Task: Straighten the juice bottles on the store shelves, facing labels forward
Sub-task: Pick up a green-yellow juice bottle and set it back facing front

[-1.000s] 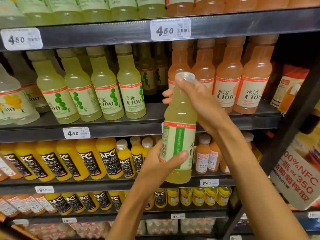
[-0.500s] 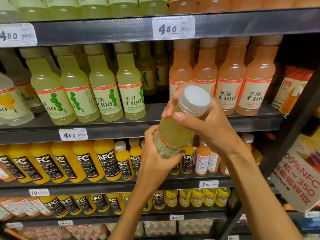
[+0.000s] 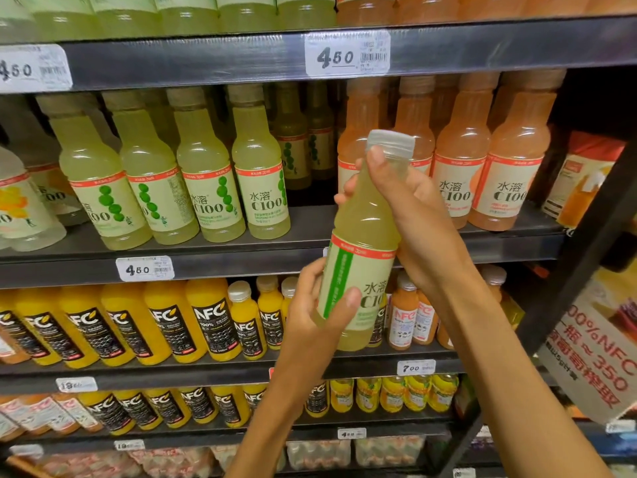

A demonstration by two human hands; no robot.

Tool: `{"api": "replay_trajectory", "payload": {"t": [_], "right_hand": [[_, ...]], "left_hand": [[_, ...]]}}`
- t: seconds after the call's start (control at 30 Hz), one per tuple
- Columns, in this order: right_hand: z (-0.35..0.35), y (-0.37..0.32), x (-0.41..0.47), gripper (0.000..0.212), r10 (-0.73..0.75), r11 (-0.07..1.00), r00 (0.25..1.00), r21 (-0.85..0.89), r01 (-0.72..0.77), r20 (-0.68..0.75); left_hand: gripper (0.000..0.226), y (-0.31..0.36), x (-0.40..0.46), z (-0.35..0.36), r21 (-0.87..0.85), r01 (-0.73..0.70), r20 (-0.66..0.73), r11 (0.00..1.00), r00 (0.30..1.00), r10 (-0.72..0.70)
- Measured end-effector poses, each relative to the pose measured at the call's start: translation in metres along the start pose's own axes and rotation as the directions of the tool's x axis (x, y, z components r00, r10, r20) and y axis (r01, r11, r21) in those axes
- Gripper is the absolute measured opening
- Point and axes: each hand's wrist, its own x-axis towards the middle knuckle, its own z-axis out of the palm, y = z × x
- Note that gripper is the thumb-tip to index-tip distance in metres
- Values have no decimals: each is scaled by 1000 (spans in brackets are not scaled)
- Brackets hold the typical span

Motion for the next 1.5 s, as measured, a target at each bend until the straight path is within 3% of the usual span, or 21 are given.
{"api": "replay_trajectory", "payload": {"t": [0.1,0.17,0.23,0.33,0.43,0.53,0.63,0.73,0.83,0.93,1.07,1.2,1.33,1.43,1.5], "right_hand": [[-1,-1,0,42,46,997,999,-67,-45,10],[-5,-4,2,38,65,996,996,-72,-61,60],[-7,-5,5,34,99,995,989,-7,-98,112],[-5,-3,7,35,166,962,965,183,-204,201],[-5,-2,5,29,150,966,976,189,-178,156],[-4,-1,3,25,97,994,995,42,-98,27],[1,-1,3,26,86,994,996,-63,-86,-3],[-1,-6,5,25,138,985,986,-120,-127,90],[-2,-8,4,31,187,982,972,-59,-180,141],[2,-3,0,44,300,932,936,153,-329,183],[4,-4,1,38,394,896,911,167,-411,126],[4,-7,5,29,261,964,963,-66,-257,68],[6,-11,0,33,91,982,980,-178,-59,176],[4,-14,-8,35,-52,969,952,-214,121,303],[1,-17,-13,51,-99,967,920,-182,179,379]], "left_hand": [[49,2,1,4,16,21,4,1000,1000,-21],[44,4,-1,3,-46,102,45,994,994,-99],[53,4,-2,-1,-152,232,137,961,968,-212],[67,4,-2,1,-226,297,235,928,941,-244],[62,7,-1,2,-164,235,141,958,967,-213],[49,9,-2,1,-16,57,60,998,997,-56],[35,12,-4,12,13,37,43,999,998,-38],[51,11,-7,11,-77,94,56,993,994,-89],[78,14,-7,3,-237,266,160,934,959,-233],[73,20,-11,3,-398,356,315,846,919,-239],[68,19,-14,0,-464,406,368,787,897,-246],[63,18,-17,-5,-177,339,220,924,929,-299],[38,12,-13,-6,-32,150,184,988,973,-142],[54,7,-6,-5,-25,24,116,999,993,-21],[55,6,-2,-6,-1,-46,87,999,995,46]]}}
